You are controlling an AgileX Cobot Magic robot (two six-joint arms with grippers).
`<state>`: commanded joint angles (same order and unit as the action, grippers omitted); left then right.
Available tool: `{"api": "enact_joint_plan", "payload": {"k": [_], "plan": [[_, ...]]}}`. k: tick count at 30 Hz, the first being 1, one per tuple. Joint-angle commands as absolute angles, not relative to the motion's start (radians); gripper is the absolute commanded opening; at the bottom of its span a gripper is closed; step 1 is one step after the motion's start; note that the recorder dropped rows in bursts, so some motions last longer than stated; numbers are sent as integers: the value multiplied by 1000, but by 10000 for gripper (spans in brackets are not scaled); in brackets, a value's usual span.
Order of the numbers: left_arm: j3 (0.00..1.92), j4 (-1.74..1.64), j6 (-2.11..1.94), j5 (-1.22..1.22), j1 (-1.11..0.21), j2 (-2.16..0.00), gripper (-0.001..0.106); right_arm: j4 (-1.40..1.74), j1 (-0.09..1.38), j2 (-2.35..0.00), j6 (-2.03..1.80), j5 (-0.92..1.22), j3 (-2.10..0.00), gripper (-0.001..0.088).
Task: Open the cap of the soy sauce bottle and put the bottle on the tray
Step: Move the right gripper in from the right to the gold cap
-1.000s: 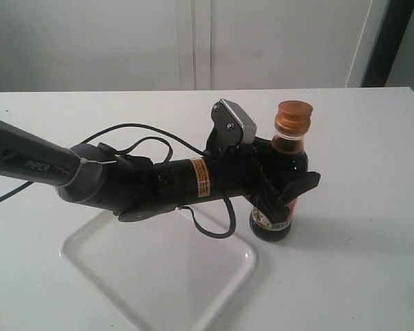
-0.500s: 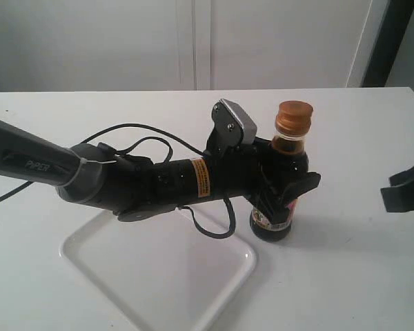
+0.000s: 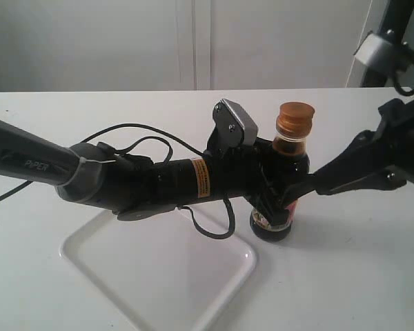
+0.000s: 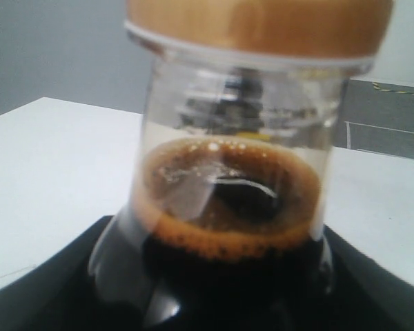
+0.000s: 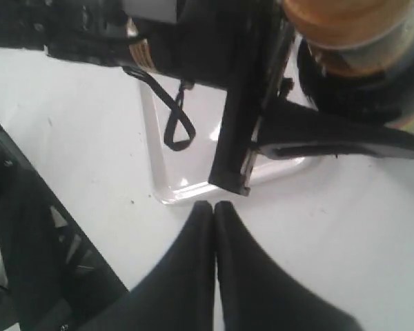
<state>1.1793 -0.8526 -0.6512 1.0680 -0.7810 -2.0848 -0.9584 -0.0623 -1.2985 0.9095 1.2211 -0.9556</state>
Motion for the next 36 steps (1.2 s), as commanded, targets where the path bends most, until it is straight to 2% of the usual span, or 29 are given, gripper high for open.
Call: {"api": "enact_joint_plan", "payload": {"k": [9, 36], "plan": [[1179, -853, -653, 1068, -781, -2085, 0, -1076, -90, -1402, 923, 1221, -956, 0], [1179, -872, -651, 1068, -781, -2085, 0, -1181, -90, -1408, 945, 1221, -956, 0]]}}
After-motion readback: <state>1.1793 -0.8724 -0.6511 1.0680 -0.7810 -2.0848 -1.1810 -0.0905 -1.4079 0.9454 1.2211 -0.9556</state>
